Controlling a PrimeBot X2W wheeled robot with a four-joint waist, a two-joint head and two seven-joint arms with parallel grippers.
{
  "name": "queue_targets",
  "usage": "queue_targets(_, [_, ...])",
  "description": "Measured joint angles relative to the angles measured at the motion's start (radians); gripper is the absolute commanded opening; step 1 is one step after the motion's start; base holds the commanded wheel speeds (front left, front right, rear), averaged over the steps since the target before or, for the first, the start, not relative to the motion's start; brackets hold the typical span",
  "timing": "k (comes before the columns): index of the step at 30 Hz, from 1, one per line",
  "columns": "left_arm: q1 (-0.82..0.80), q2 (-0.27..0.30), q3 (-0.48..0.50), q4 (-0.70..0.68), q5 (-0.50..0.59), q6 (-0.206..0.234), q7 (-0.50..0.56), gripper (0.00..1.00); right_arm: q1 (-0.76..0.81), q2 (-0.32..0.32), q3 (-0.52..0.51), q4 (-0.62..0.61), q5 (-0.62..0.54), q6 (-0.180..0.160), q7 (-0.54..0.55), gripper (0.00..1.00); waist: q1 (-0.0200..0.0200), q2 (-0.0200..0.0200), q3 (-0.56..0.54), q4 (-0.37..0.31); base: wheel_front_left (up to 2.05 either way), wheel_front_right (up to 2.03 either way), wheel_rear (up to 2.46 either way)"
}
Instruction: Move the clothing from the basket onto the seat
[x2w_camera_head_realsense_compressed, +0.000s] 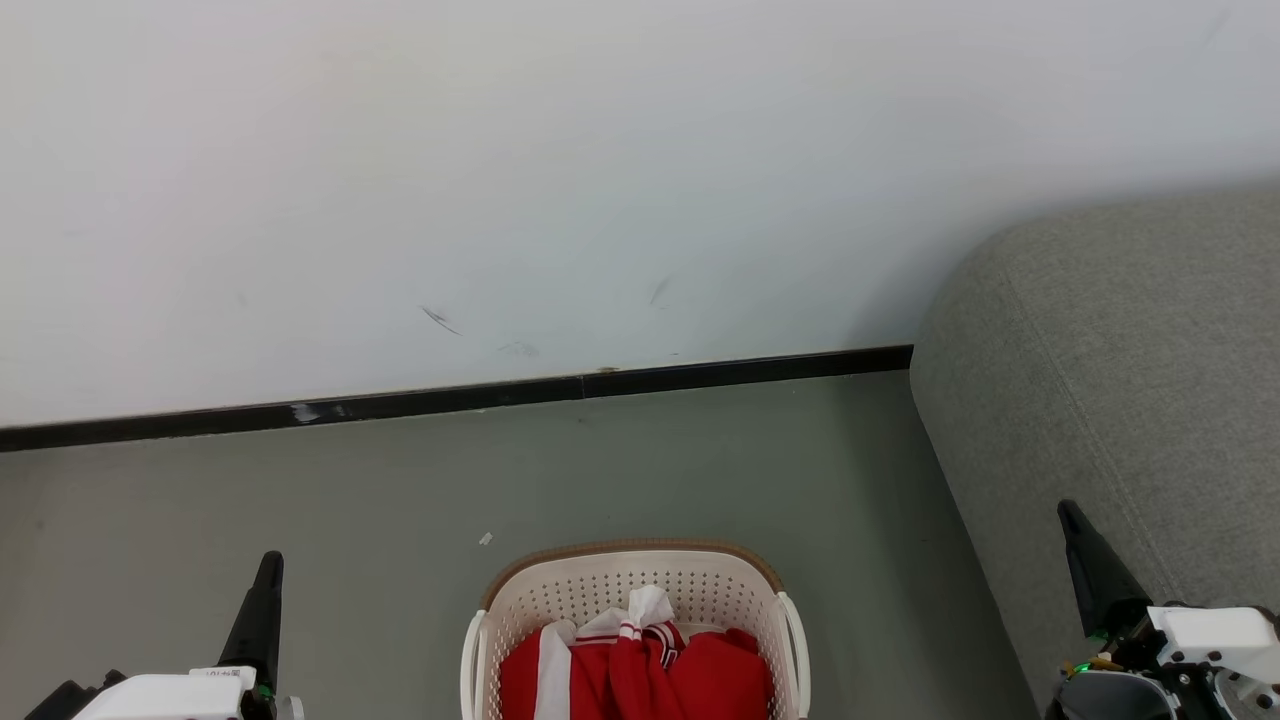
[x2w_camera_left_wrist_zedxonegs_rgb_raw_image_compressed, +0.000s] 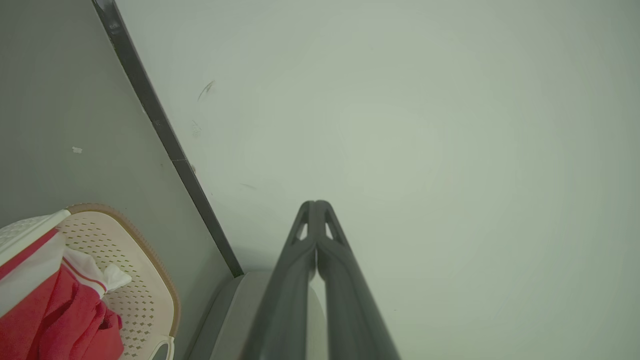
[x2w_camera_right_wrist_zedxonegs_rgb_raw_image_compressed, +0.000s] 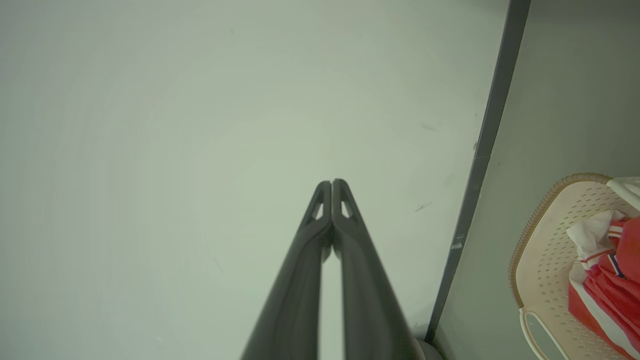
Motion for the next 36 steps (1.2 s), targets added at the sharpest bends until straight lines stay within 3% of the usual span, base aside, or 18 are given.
queue_targets(36, [0.0, -0.002, 0.004, 0.0, 0.003, 0.0, 0.001, 0.0, 0.0, 0.004, -0.003, 0.0, -0.007, 0.0, 0.008, 0.0, 0.0, 0.0, 0.0, 0.0, 0.0, 0.0, 0.0])
